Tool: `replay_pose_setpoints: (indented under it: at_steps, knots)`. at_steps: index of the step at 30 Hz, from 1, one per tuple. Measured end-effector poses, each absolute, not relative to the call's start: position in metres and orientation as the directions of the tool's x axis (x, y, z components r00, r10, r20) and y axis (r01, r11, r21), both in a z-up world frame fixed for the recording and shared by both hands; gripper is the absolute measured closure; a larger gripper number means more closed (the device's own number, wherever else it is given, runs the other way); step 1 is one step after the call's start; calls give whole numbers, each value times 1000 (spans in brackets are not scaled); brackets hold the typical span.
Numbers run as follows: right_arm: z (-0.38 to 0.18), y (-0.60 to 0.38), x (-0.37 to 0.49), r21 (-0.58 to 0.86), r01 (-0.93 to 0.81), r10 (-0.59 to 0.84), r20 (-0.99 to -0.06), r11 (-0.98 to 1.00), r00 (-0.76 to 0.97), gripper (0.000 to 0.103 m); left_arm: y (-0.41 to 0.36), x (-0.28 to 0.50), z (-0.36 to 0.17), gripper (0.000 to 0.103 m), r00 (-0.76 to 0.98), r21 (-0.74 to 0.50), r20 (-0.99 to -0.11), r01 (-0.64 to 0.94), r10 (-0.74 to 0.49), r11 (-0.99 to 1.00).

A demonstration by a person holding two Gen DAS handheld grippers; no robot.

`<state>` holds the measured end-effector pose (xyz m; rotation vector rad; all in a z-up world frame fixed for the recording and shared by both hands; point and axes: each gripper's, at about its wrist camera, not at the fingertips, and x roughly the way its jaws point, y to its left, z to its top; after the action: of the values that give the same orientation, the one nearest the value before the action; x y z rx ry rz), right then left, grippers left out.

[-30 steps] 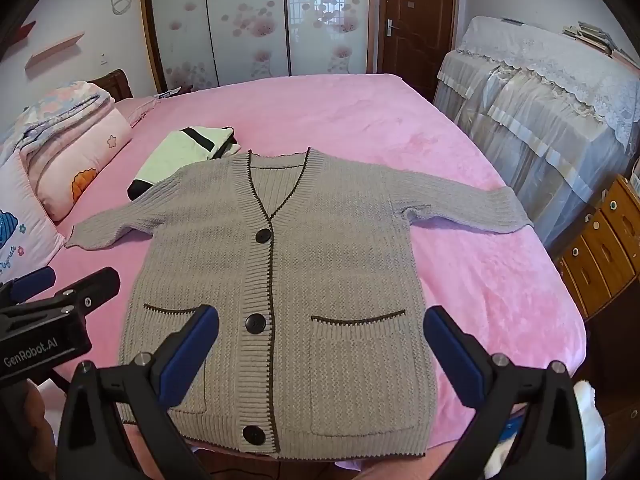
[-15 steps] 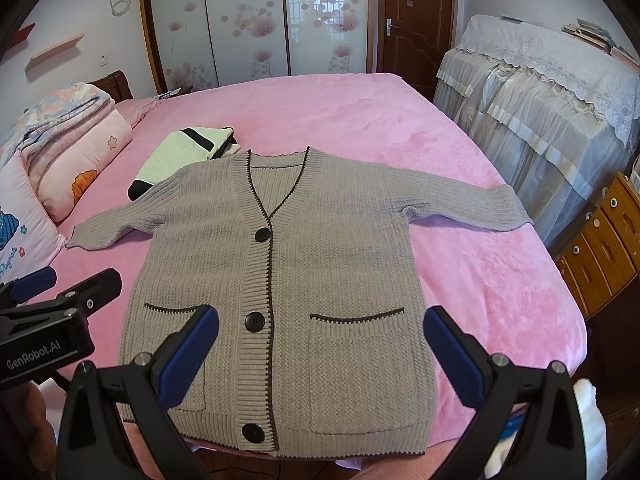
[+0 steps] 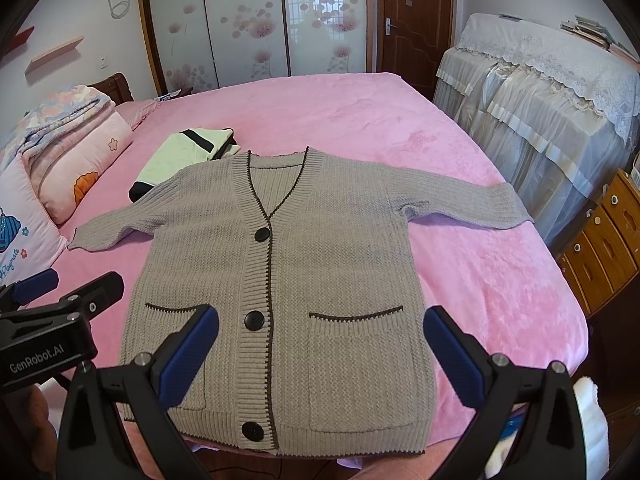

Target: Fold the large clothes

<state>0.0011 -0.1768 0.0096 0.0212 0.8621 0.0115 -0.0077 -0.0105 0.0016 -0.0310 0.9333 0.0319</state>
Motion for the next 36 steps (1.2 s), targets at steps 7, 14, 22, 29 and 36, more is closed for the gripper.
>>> replay_pose_setpoints:
  at_steps: [7, 14, 22, 29, 36]
  knots:
    - [6, -187, 2, 35, 4, 24, -761, 999, 648, 0, -12, -8, 1, 0, 595, -8, -804, -39, 16, 999]
    - [3, -194, 6, 52, 11, 33, -764, 999, 644, 0, -21, -6, 2, 0, 598, -4, -801, -28, 14, 1000]
    - [-1, -221, 21, 55, 40, 16, -759, 998, 651, 0, -39, 12, 4, 0, 590, -6, -807, 9, -10, 1000]
    - [-2, -261, 45, 15, 98, -54, -741, 995, 669, 0, -67, 50, 2, 0, 579, 46, -815, 16, 28, 999]
    - [11, -313, 78, 25, 129, -72, -721, 991, 690, 0, -100, 95, 20, 0, 629, 37, -777, 35, 7, 999]
